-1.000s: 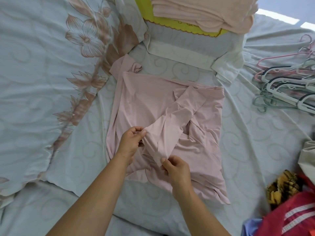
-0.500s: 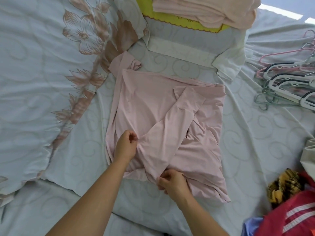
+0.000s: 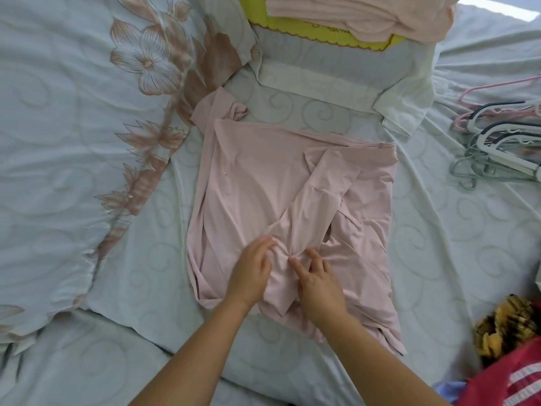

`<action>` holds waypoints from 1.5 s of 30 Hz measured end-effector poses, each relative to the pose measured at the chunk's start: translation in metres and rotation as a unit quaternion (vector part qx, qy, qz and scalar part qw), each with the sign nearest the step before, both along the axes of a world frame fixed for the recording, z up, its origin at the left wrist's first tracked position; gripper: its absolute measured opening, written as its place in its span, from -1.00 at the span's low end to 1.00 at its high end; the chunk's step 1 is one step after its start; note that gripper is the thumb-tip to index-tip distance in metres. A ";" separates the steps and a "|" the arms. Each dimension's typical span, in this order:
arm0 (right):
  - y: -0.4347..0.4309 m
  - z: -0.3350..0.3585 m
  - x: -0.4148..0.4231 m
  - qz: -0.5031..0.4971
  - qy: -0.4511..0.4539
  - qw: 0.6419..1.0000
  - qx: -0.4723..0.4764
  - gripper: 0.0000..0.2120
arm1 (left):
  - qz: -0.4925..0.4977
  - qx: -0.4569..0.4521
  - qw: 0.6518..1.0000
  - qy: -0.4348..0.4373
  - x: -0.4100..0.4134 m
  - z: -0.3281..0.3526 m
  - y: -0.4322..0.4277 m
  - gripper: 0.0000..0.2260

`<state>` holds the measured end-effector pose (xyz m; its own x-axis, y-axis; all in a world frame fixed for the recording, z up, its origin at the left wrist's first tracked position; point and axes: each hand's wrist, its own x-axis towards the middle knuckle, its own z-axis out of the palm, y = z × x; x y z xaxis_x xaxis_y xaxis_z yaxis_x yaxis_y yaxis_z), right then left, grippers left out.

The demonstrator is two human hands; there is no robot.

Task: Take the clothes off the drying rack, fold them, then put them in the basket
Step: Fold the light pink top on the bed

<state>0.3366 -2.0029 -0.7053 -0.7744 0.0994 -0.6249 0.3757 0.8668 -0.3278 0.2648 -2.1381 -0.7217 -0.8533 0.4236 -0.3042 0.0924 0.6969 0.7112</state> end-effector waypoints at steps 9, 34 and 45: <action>0.004 -0.002 0.001 -0.022 0.005 0.999 -0.027 -0.42 | 0.402 -0.105 0.904 -0.101 -0.068 -0.007 -0.080 -0.60; 0.022 0.007 -0.001 -0.152 -0.017 0.967 -0.206 -0.52 | 0.255 0.459 0.795 -0.303 -0.073 0.101 -0.040 -0.36; 0.095 0.012 0.014 -0.698 0.038 0.527 -0.484 -0.50 | -0.219 -0.025 0.945 -0.240 0.022 0.060 0.027 -0.61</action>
<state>0.3503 -1.9076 -0.6933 -0.3958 0.2686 -0.8782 0.3796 -0.8229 -0.4227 0.2869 -2.1113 -0.6614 -0.3583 0.6795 -0.6403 0.0544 0.6998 0.7122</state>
